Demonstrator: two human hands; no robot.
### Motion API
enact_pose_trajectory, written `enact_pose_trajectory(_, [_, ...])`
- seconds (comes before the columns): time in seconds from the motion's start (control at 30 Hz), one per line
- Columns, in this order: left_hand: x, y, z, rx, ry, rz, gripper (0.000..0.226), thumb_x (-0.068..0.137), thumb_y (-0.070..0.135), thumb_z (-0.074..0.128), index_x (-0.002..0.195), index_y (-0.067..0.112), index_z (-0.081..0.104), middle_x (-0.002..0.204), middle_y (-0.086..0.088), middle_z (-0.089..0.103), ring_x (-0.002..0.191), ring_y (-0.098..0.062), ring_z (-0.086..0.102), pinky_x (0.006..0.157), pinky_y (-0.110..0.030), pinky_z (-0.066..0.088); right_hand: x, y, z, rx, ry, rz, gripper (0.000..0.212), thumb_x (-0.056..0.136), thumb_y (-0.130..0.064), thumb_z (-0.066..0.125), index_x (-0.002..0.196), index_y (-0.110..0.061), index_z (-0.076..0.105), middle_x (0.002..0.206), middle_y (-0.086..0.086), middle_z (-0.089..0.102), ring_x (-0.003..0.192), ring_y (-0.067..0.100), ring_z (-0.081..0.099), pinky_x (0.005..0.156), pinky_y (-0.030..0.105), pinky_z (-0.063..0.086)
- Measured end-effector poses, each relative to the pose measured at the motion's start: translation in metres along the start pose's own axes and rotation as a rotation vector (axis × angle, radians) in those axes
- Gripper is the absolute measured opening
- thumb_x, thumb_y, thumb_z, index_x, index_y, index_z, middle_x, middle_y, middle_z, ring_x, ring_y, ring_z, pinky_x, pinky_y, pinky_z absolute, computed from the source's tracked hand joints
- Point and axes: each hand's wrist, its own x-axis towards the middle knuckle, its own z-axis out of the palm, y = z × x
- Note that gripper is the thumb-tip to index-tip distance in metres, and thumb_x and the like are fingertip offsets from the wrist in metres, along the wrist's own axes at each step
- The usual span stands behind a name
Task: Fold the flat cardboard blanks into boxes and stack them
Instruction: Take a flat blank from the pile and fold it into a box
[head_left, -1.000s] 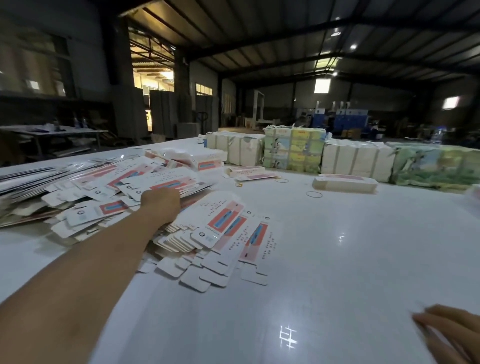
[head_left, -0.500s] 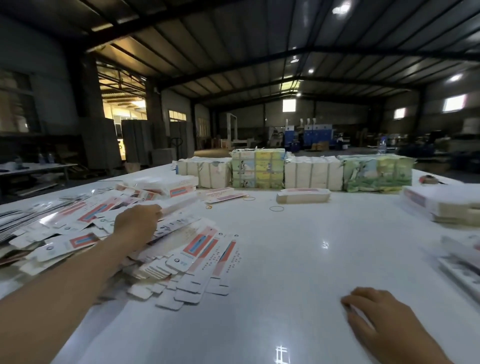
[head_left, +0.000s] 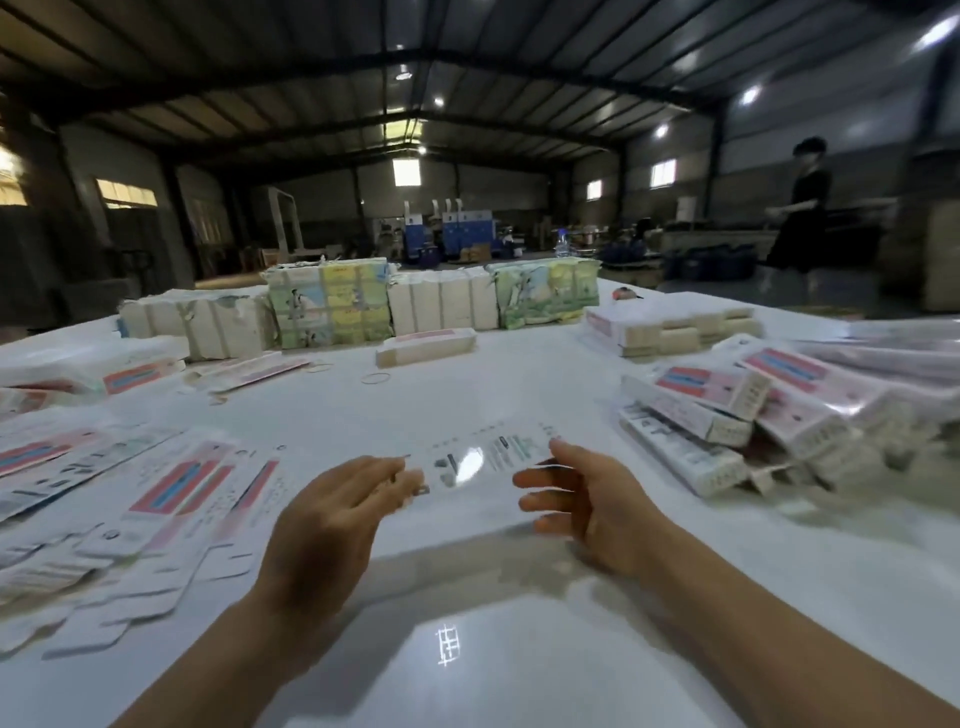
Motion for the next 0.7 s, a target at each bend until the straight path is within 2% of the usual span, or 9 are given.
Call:
enact_pose_trajectory(0.07, [-0.003, -0.001, 0.000, 0.020, -0.025, 0.011, 0.029, 0.093, 0.014, 0.048, 0.103, 0.006, 0.073, 0.105, -0.010, 0.070, 0.094, -0.028, 0.067, 0.081, -0.034, 0.052, 0.001, 0.005, 0.004, -0.060, 0.019, -0.004, 0.023, 0.095, -0.016, 0.046, 0.092, 0.001, 0.061, 0.068, 0.012, 0.070, 0.049, 0.018, 0.064, 0.039, 0.024, 0.048])
enact_pose_trajectory(0.13, [-0.005, -0.001, 0.000, 0.074, -0.082, -0.025, 0.028, 0.084, 0.003, 0.063, 0.110, 0.007, 0.071, 0.112, -0.012, 0.068, 0.100, -0.031, 0.065, 0.084, -0.041, 0.052, 0.001, 0.005, 0.005, -0.040, 0.028, -0.023, 0.020, 0.093, -0.009, 0.045, 0.090, 0.002, 0.061, 0.064, 0.013, 0.068, 0.046, 0.018, 0.062, 0.040, 0.024, 0.048])
enact_pose_trajectory(0.17, [-0.005, 0.001, 0.001, 0.107, -0.147, -0.060, 0.039, 0.077, 0.001, 0.071, 0.115, 0.008, 0.068, 0.117, -0.013, 0.065, 0.104, -0.033, 0.063, 0.087, -0.045, 0.051, 0.002, 0.005, 0.006, -0.038, 0.027, -0.031, 0.019, 0.092, -0.007, 0.044, 0.090, 0.002, 0.061, 0.063, 0.013, 0.068, 0.046, 0.018, 0.061, 0.041, 0.024, 0.049])
enact_pose_trajectory(0.3, [0.004, 0.015, 0.004, 0.185, -0.321, -0.105, 0.072, 0.059, 0.025, 0.088, 0.124, 0.009, 0.062, 0.121, -0.017, 0.062, 0.104, -0.036, 0.063, 0.088, -0.054, 0.050, -0.001, 0.010, 0.007, -0.148, -0.089, -0.085, 0.019, 0.091, -0.002, 0.045, 0.099, 0.002, 0.061, 0.069, 0.016, 0.068, 0.051, 0.020, 0.062, 0.047, 0.027, 0.052])
enact_pose_trajectory(0.37, [0.011, 0.023, 0.005, 0.203, -0.336, -0.099, 0.078, 0.058, 0.031, 0.089, 0.127, 0.012, 0.059, 0.116, -0.016, 0.065, 0.093, -0.034, 0.066, 0.077, -0.046, 0.055, -0.004, 0.012, 0.006, -0.206, -0.135, -0.134, 0.018, 0.092, -0.005, 0.048, 0.102, 0.000, 0.063, 0.076, 0.017, 0.069, 0.057, 0.021, 0.063, 0.051, 0.029, 0.053])
enact_pose_trajectory(0.43, [0.020, 0.027, 0.002, 0.172, -0.406, -0.185, 0.087, 0.065, 0.038, 0.083, 0.141, 0.024, 0.043, 0.118, -0.008, 0.062, 0.092, -0.025, 0.063, 0.074, -0.034, 0.053, -0.005, 0.011, 0.005, -0.247, -0.131, -0.213, 0.016, 0.093, -0.015, 0.055, 0.100, -0.004, 0.064, 0.085, 0.015, 0.070, 0.063, 0.022, 0.064, 0.054, 0.030, 0.053])
enact_pose_trajectory(0.53, [0.032, 0.015, -0.003, 0.014, -0.682, -0.427, 0.097, 0.071, 0.060, 0.067, 0.147, 0.046, 0.007, 0.122, 0.005, 0.047, 0.099, -0.014, 0.046, 0.087, -0.028, 0.039, -0.004, 0.010, 0.005, -0.291, -0.039, -0.314, 0.031, 0.078, -0.037, 0.071, 0.101, -0.021, 0.057, 0.102, 0.001, 0.063, 0.081, 0.017, 0.067, 0.061, 0.032, 0.055])
enact_pose_trajectory(0.6, [0.041, 0.007, -0.004, -0.221, -0.801, -0.523, 0.100, 0.061, 0.061, 0.069, 0.142, 0.053, 0.012, 0.122, 0.009, 0.050, 0.100, -0.014, 0.050, 0.091, -0.030, 0.044, -0.003, 0.011, 0.006, -0.335, -0.034, -0.331, 0.043, 0.072, -0.044, 0.076, 0.106, -0.040, 0.051, 0.111, -0.008, 0.059, 0.097, 0.015, 0.065, 0.070, 0.031, 0.056])
enact_pose_trajectory(0.7, [0.046, 0.006, -0.005, -0.545, -0.875, -0.508, 0.077, 0.049, 0.059, 0.072, 0.113, 0.075, 0.031, 0.109, 0.033, 0.052, 0.099, -0.001, 0.055, 0.079, -0.015, 0.050, -0.003, 0.011, 0.004, -0.432, -0.109, -0.362, 0.037, 0.072, -0.041, 0.070, 0.104, -0.031, 0.056, 0.100, -0.004, 0.071, 0.098, 0.019, 0.066, 0.077, 0.033, 0.057])
